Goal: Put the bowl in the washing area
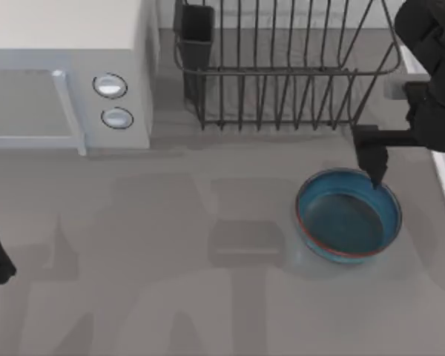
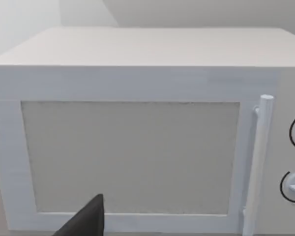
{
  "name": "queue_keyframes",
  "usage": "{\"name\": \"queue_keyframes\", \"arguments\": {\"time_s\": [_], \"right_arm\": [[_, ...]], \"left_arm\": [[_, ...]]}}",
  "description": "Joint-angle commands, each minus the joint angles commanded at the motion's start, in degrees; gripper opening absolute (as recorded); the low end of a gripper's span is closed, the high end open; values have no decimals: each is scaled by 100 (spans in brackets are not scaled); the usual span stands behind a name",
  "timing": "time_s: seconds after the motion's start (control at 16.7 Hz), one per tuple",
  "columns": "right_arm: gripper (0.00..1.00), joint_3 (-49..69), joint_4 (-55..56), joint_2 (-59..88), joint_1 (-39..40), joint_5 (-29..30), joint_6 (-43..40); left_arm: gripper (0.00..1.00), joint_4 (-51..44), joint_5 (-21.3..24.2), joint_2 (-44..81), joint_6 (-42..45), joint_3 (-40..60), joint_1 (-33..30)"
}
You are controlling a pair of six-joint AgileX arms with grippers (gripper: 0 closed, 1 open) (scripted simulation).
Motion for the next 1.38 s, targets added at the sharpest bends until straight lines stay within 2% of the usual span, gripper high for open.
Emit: {"name": "queue_keyframes", "arguments": {"time_s": [0.36,0.66,1.38], "right_arm": [[100,-1045,1549,438,24,2,31],[100,-1177,1700,493,28,3,36],[10,-1177,1700,493,28,3,36]], "left_arm": [[100,0,0,0,0,0,0],[100,0,0,0,0,0,0],[100,0,0,0,0,0,0]]}}
